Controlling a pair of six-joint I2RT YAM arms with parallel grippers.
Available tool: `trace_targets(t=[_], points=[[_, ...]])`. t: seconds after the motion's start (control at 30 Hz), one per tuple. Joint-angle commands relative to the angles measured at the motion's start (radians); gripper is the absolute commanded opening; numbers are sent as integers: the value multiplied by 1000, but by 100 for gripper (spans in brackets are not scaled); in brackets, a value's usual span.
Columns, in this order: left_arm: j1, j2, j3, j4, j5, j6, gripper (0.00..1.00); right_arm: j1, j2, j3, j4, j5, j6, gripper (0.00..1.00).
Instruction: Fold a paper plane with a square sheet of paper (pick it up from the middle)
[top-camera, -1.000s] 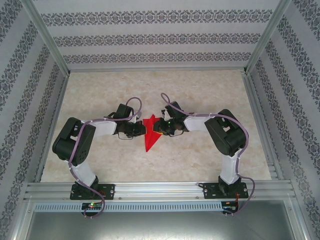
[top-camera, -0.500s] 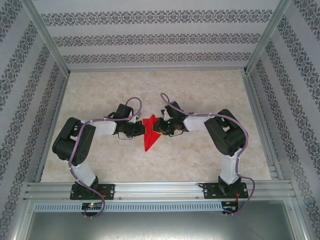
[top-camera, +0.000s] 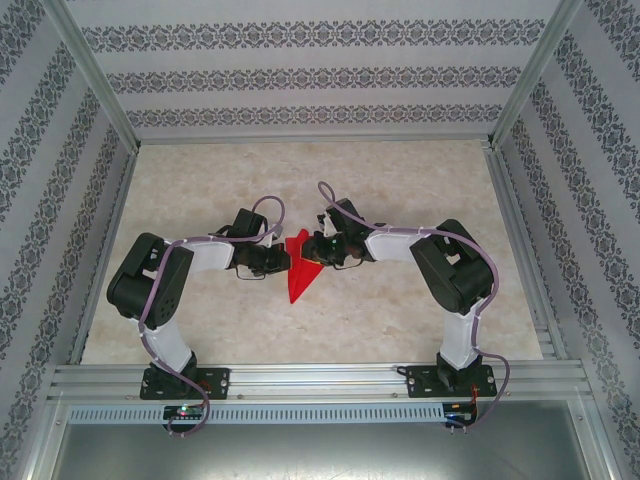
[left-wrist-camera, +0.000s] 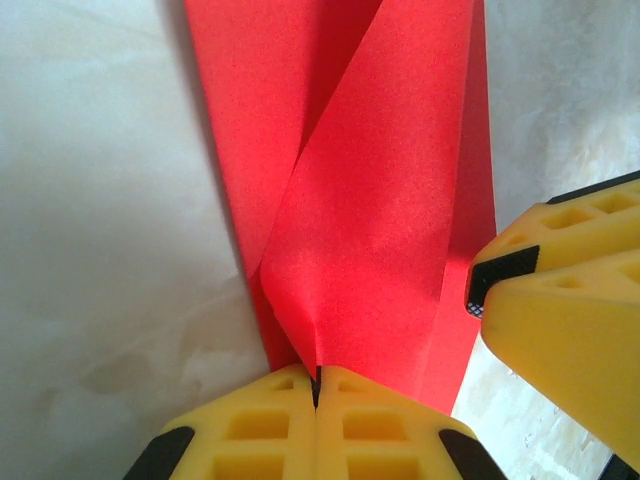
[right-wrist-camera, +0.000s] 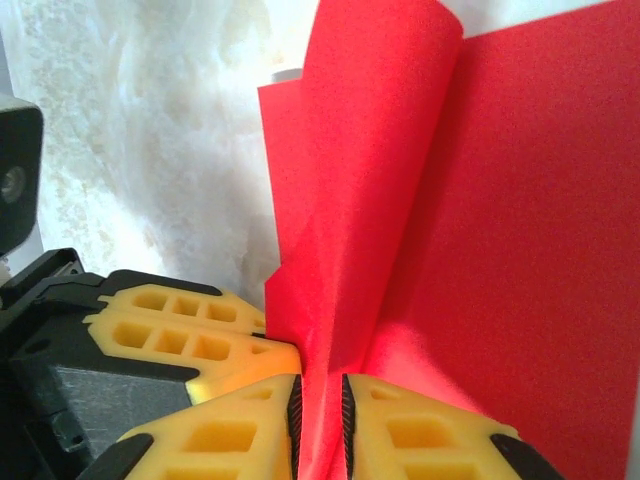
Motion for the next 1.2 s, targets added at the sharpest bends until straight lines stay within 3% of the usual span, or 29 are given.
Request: trace_targets(t=[0.0, 0.63, 1.17], points=[[11, 30, 7, -39, -11, 35, 0, 9, -30, 31, 25, -11, -13, 21], [10, 65, 26, -58, -9, 53, 1, 9, 57, 73, 49, -22, -10, 13], [11, 75, 25, -62, -11, 61, 1, -5, 103, 76, -1, 4, -47, 13]])
